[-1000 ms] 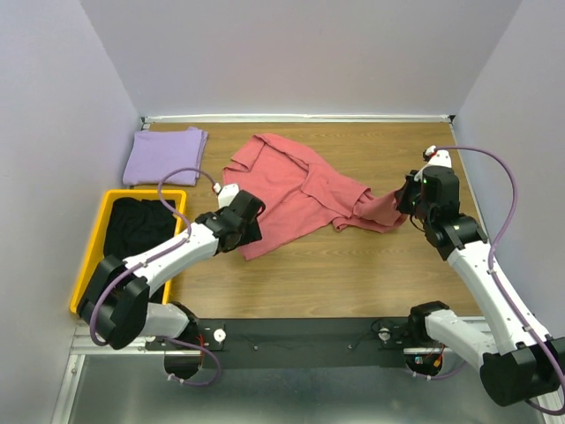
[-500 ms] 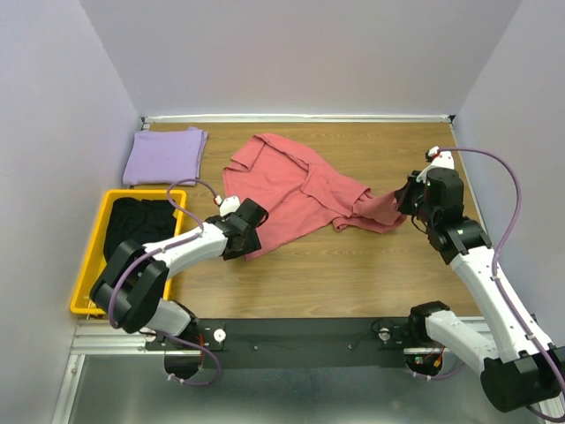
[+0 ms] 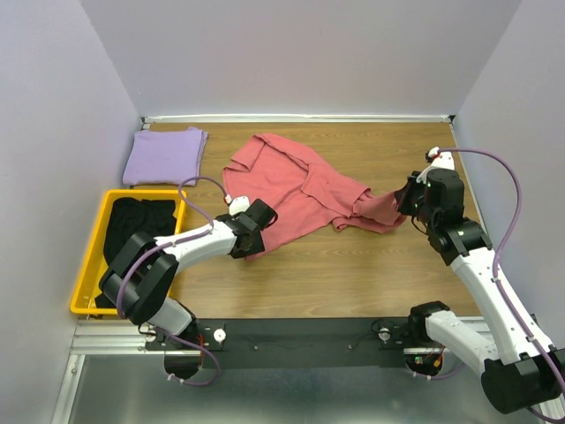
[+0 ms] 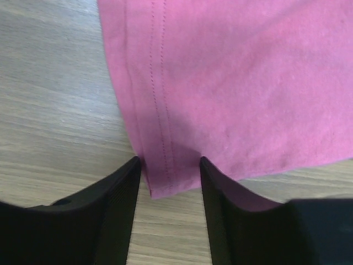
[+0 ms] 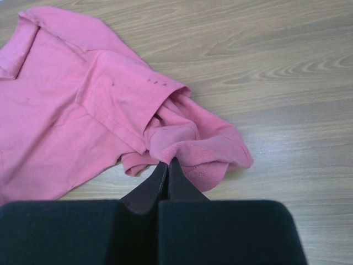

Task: Fold and stack the t-shirts
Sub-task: Flatten the tshirt out

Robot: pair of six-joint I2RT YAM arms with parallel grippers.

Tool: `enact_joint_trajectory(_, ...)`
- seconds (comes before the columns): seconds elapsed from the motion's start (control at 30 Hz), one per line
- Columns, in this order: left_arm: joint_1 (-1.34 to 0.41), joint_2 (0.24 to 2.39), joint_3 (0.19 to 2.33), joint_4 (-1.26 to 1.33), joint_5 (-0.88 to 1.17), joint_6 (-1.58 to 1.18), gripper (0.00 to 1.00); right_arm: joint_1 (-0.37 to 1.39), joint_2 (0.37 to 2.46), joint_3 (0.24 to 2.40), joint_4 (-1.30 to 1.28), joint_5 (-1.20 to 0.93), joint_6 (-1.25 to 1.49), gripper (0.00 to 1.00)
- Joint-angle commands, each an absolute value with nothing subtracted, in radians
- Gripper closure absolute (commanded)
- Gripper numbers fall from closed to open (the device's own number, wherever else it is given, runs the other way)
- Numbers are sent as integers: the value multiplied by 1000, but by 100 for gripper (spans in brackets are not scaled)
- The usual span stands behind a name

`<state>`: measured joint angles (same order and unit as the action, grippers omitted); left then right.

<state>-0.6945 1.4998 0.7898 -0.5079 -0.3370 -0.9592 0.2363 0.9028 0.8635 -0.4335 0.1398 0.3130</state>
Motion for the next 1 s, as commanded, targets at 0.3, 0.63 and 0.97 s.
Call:
enact_joint_trajectory(0.3,-732,1513,834,-618,-396,-991,100,244,902,854,-446,184,308,99)
enact_joint_trajectory(0.63,-448,1497,1334,-652,-529,-619,100,242,1095,1049,-436,455,284,100)
enact_joint_trajectory(0.97,-246,1756,2268,-756,-519,-410,100,215,1411,1606,-393,546,146,99)
